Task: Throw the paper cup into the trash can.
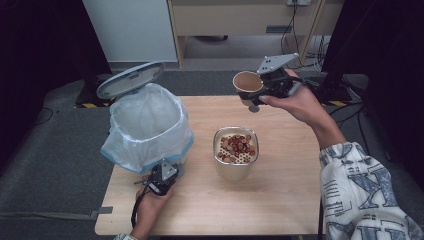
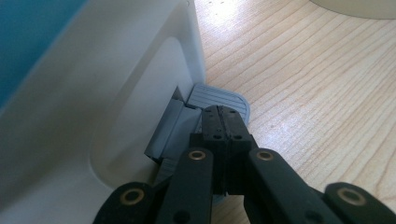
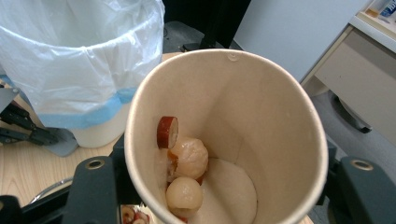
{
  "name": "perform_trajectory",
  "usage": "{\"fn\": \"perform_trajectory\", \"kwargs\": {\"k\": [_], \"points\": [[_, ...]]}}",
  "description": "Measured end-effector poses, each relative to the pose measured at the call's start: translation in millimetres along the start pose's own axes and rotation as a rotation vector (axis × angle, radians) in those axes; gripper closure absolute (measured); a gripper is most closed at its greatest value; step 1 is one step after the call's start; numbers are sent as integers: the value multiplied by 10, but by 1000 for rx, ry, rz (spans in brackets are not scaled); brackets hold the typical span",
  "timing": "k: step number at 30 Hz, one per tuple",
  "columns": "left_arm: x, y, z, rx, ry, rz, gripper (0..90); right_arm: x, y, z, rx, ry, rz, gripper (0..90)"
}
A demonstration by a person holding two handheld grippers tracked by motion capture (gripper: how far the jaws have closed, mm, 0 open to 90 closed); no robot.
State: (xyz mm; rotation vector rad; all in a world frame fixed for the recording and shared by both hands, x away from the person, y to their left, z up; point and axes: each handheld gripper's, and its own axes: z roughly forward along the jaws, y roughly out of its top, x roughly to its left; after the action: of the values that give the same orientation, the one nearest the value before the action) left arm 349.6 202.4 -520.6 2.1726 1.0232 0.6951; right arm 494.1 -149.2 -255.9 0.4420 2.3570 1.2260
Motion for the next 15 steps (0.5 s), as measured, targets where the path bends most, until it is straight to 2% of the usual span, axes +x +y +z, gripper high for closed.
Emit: {"fn": "perform_trajectory", "kwargs": {"k": [15], "points": [[2,-1,-1,1,-1,0,892,61,118,118,-17,51,12,360]]}}
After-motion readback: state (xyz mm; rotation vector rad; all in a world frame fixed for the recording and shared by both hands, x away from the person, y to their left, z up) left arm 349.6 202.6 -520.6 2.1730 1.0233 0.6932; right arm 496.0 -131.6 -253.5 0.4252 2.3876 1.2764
